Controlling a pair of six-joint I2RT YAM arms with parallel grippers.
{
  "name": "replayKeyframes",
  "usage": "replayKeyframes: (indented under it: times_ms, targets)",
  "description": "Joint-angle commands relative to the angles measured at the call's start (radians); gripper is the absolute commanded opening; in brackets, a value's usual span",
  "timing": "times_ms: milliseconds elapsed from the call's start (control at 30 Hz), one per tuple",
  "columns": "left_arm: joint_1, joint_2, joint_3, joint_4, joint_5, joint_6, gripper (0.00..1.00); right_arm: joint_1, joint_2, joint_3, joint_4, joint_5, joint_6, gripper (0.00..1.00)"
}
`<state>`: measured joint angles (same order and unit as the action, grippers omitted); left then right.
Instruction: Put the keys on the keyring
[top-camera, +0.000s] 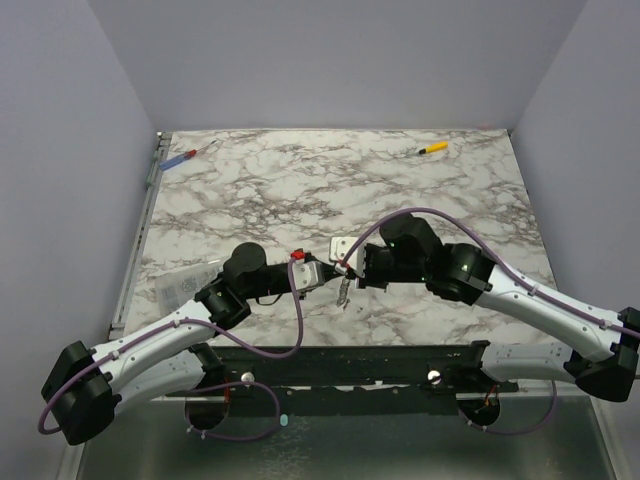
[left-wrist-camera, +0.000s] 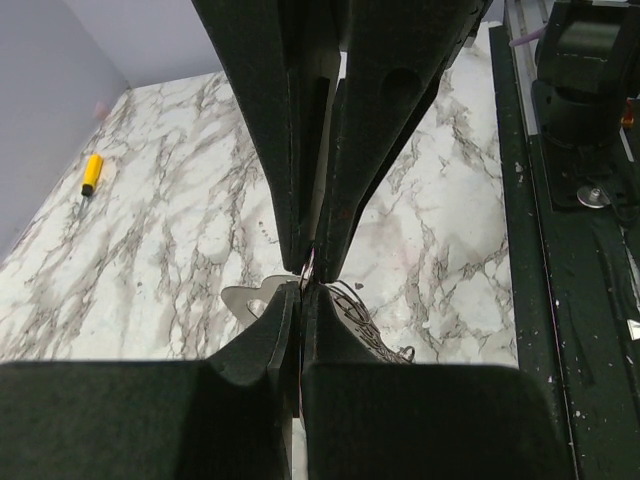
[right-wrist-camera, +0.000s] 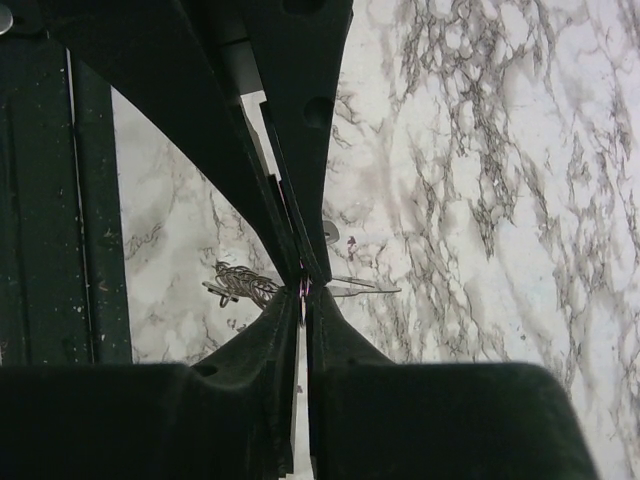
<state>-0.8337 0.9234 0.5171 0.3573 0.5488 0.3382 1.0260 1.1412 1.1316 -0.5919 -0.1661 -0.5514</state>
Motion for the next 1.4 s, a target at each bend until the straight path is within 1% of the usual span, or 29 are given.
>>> replayKeyframes:
  times_ms: [0, 167, 300, 333, 433, 500, 533, 800, 1367]
  targets:
    - [-0.006, -0.025, 0.04, 0.022, -0.005, 0.009, 0.0, 0.003, 0.011, -0.023, 0.022, 0.028, -0.02, 0.08]
    - [-0.007, -0.03, 0.038, 0.022, -0.007, 0.012, 0.0, 0.003, -0.023, -0.059, 0.065, 0.027, -0.04, 0.01]
    - [-0.006, -0.038, 0.037, 0.022, -0.003, 0.019, 0.0, 0.003, -0.062, -0.095, 0.112, 0.021, -0.048, 0.01]
    - [-0.006, -0.043, 0.036, 0.024, 0.001, 0.021, 0.03, 0.003, -0.071, -0.106, 0.124, 0.02, -0.049, 0.01]
    - [-0.006, -0.058, 0.028, 0.029, 0.013, 0.029, 0.23, 0.003, -0.099, -0.133, 0.162, 0.031, -0.051, 0.01]
    - [-0.005, -0.066, 0.023, 0.031, 0.009, 0.033, 0.3, 0.003, -0.122, -0.149, 0.187, 0.047, -0.052, 0.01]
    - [-0.006, -0.068, 0.023, 0.031, 0.002, 0.034, 0.3, 0.003, -0.134, -0.155, 0.198, 0.054, -0.051, 0.01]
    - [-0.006, -0.07, 0.02, 0.031, 0.014, 0.039, 0.32, 0.003, -0.214, -0.191, 0.25, 0.057, -0.041, 0.01]
    - [-0.005, -0.074, 0.006, 0.076, 0.044, 0.04, 0.3, 0.003, -0.22, -0.186, 0.251, 0.016, -0.022, 0.01]
